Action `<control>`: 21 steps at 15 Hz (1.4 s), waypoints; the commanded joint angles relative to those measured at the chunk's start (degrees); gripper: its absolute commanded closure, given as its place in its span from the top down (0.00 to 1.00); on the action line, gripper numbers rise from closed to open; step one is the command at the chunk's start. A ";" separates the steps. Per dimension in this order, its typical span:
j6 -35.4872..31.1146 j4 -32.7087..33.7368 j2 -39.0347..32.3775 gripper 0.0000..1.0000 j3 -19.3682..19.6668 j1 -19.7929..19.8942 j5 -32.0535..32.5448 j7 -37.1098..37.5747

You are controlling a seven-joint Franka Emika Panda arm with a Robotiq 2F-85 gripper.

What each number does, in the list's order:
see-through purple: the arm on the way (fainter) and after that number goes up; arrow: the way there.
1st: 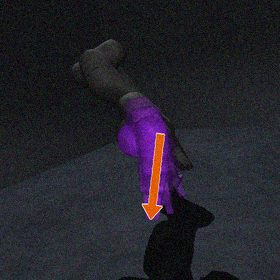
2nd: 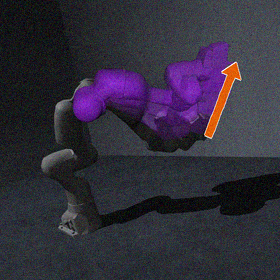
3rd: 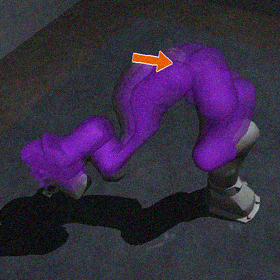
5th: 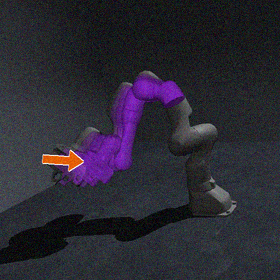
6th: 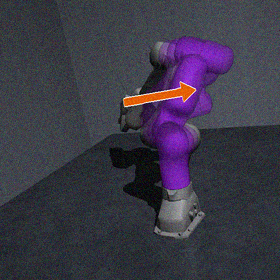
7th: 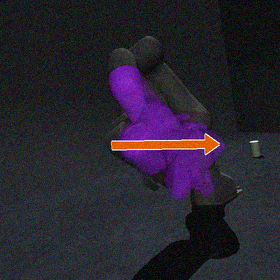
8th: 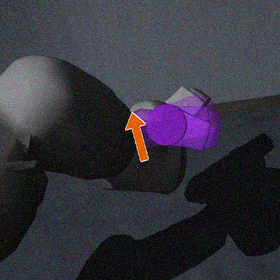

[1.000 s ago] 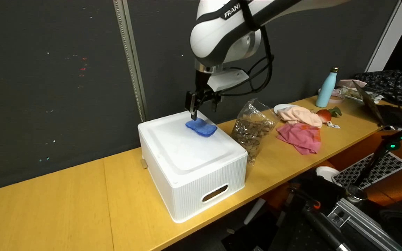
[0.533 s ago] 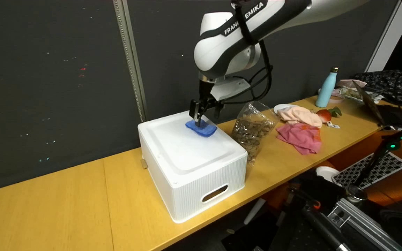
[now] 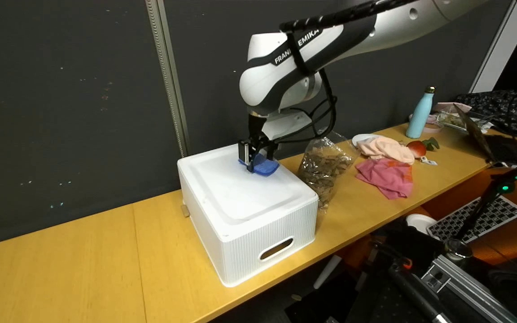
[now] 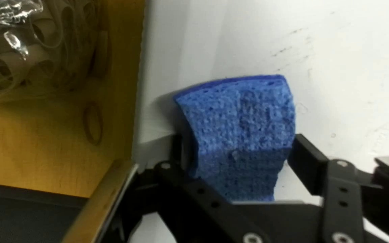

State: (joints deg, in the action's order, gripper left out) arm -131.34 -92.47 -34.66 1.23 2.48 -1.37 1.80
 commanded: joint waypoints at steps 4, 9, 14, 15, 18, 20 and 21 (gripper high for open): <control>0.57 1.43 0.30 0.34 -0.50 -0.40 -0.71 0.14; 1.10 1.55 0.71 0.15 -0.58 -0.77 -0.82 0.37; 1.39 3.14 -0.68 0.06 -1.24 -0.93 -1.42 -0.23; 1.35 3.41 -1.38 0.05 -1.55 -0.94 -1.72 -0.40; 2.19 4.82 -2.65 0.05 -2.74 -1.22 -3.04 -0.41; 3.30 6.20 -3.43 0.05 -3.71 -1.84 -3.45 -0.50; 3.76 7.11 -4.15 0.05 -4.23 -2.09 -3.57 -0.74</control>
State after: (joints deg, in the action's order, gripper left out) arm -129.94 -88.94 -35.36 -1.46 0.99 -3.10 1.97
